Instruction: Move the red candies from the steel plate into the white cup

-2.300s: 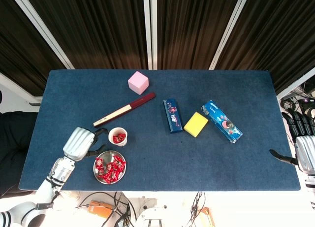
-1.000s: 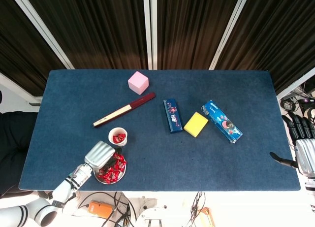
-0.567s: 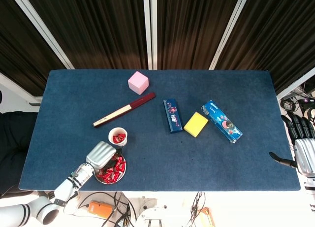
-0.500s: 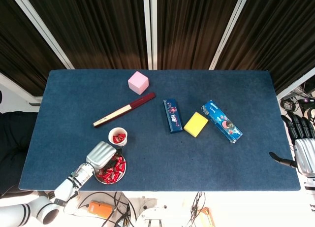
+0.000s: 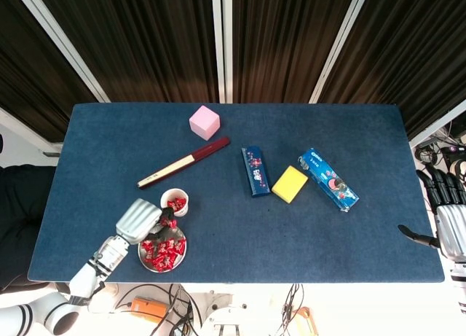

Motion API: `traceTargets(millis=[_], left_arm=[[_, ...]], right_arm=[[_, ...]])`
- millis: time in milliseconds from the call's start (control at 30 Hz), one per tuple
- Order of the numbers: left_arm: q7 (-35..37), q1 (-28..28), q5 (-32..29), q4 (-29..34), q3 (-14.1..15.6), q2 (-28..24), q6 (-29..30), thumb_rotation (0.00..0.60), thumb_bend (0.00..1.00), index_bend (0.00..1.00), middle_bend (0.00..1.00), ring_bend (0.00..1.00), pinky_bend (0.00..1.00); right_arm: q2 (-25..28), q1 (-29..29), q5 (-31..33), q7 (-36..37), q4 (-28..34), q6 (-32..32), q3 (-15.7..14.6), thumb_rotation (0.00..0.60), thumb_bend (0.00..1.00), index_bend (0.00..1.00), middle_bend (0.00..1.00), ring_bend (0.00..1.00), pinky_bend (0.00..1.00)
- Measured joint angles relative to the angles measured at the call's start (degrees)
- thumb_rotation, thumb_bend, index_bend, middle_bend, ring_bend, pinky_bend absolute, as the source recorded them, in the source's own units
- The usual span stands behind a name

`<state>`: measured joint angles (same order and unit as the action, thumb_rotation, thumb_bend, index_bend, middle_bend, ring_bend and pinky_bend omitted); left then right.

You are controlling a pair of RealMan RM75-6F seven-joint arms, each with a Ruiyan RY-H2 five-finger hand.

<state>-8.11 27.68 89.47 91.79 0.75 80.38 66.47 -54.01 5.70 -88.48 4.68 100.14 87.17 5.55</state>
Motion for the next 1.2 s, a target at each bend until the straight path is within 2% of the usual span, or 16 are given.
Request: traceTargets(millis=[200,367,567,833,1033,1200], left_arm=[[1.8,1.3,-0.4,2.8,-4.2,-1.7,1.1,0.600,0.37,0.57,0.97,0.94,0.84],[1.3,4.1,-3.6,3.6,-7.3,-1.7,-1.7,0.600,0.36,0.57,0.97,0.94,0.84],[-2.3,6.0,-7.9,3.1,-8.5,-1.1,-5.0,0.600,0.35,0.51,0.97,0.94,0.84],[-9.7,5.1,-13.3,4.4,-7.8,-1.8,-4.7,0.600,0.25,0.33,0.96,0.92,0.83],[-8.9,2.3,-10.0,6.5,-5.5,-4.5,-0.3,0.600,0.24,0.35,0.96,0.92,0.83],[-5.5,-0.2,-2.6,6.9,-1.9,-6.3,3.3,0.600,0.24,0.40,0.96,0.92,0.83]], right_arm=[[-0.4,0.0,0.2,0.7,-0.8,-0.2,-0.1,0.600,0.16,0.00,0.01,0.00,0.02],[-0.5,-0.1,0.4,1.2,-1.3,-0.2,-0.1,0.600,0.16,0.00,0.01,0.00,0.02],[-0.7,-0.2,0.9,2.1,-2.1,-0.4,-0.1,0.600,0.16,0.00,0.01,0.00,0.02],[-0.9,0.1,0.6,2.4,-2.4,-0.8,0.0,0.600,0.16,0.00,0.01,0.00,0.02],[-0.8,0.2,0.2,2.1,-2.1,-0.5,0.0,0.600,0.16,0.00,0.01,0.00,0.02],[-0.7,0.1,0.1,1.7,-1.8,-0.3,0.0,0.600,0.16,0.00,0.01,0.00,0.03]])
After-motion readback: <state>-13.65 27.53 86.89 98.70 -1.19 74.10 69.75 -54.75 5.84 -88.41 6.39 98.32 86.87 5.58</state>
